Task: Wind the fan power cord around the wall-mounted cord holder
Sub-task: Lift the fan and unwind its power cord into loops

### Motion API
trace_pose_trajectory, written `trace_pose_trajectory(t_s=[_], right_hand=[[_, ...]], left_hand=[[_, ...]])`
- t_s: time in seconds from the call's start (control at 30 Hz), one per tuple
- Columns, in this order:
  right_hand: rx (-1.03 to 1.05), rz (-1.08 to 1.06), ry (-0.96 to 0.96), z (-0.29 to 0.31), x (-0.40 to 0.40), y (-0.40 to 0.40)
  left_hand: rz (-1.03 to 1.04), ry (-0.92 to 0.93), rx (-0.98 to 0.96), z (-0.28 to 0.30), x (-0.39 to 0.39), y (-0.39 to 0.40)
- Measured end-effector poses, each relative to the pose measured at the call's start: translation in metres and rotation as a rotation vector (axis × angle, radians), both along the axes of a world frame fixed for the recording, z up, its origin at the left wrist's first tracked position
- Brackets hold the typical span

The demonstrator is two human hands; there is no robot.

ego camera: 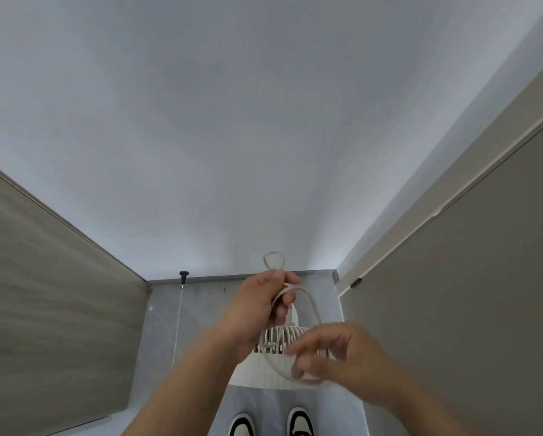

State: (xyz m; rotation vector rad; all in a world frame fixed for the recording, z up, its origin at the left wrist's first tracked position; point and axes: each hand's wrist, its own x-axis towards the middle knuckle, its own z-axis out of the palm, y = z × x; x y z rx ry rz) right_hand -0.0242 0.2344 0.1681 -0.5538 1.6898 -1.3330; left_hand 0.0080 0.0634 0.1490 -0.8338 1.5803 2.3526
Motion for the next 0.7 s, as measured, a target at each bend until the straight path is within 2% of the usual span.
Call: trace_pose_trajectory(t_s=[0.1, 0.17, 0.2, 0.27, 0.33, 0.4, 0.53, 0.63, 0.7], right_hand=[[0.005, -0.411, -0.255, -0.018, -0.022, -0.009], [0.129, -0.606, -0.406, -0.031, -0.043, -0.019], [0.19, -0.618, -0.484, -0.036, -0.053, -0.025], [0.246, -0.511, -0.679, -0.041, -0.067, -0.041], [0.228, -0.418, -0.864, -0.049, -0.077, -0.058], [0.158, -0.441, -0.967, -0.056, -0.086, -0.076], [0.027, -0.661, -1.014, -0.061, -0.106, -0.101], [0.028, -0.659, -0.905, -0.051, -0.117, -0.108], [-0.01, -0.639, -0.851, -0.041, -0.121, -0.109]], left_hand=[[0.003, 0.018, -0.105, 0.002, 0.011, 0.009], [0.008, 0.043, -0.175, 0.004, 0.018, 0.013], [0.002, 0.062, -0.204, 0.006, 0.02, 0.015], [-0.053, 0.11, -0.283, 0.008, 0.026, 0.018], [-0.16, 0.141, -0.394, 0.006, 0.032, 0.019], [-0.248, 0.116, -0.499, 0.0, 0.038, 0.02], [-0.369, -0.025, -0.729, -0.009, 0.043, 0.013], [-0.409, -0.134, -0.748, -0.009, 0.045, 0.004], [-0.384, -0.181, -0.682, -0.013, 0.045, -0.002]])
